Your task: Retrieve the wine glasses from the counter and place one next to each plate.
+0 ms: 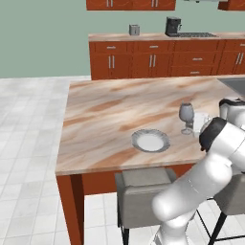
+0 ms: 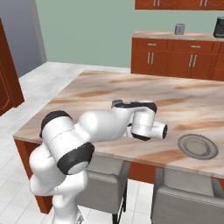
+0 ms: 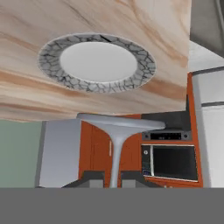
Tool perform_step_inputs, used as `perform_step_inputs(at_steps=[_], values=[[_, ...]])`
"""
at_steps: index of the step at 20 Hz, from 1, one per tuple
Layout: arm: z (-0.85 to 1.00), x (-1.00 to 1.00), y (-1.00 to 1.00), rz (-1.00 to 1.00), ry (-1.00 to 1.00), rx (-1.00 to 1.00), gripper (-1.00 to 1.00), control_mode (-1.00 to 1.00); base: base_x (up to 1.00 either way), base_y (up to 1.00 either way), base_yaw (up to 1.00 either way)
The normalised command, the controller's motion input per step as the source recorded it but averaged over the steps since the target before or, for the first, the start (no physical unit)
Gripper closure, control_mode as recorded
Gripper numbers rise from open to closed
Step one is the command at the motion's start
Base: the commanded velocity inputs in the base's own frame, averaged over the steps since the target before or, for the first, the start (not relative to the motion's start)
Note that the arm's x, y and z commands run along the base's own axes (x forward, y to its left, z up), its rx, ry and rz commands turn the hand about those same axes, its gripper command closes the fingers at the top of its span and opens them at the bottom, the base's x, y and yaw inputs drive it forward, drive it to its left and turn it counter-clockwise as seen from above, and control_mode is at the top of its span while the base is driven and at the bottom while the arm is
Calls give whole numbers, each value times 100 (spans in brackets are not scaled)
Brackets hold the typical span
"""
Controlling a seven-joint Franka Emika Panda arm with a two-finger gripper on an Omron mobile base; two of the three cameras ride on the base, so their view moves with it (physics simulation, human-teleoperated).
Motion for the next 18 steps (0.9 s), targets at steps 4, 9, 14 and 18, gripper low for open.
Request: perform_step_inputs(at_steps=[4, 9, 14, 18], values=[[-19, 2, -43, 9, -17, 2, 100, -100, 0, 0, 0], [-22, 11, -10, 10, -3, 0, 100, -100, 0, 0, 0], [-10, 10, 0, 4, 19, 0, 100, -100, 0, 0, 0], [-2, 9, 0, 1, 19, 0, 100, -100, 0, 0, 0]])
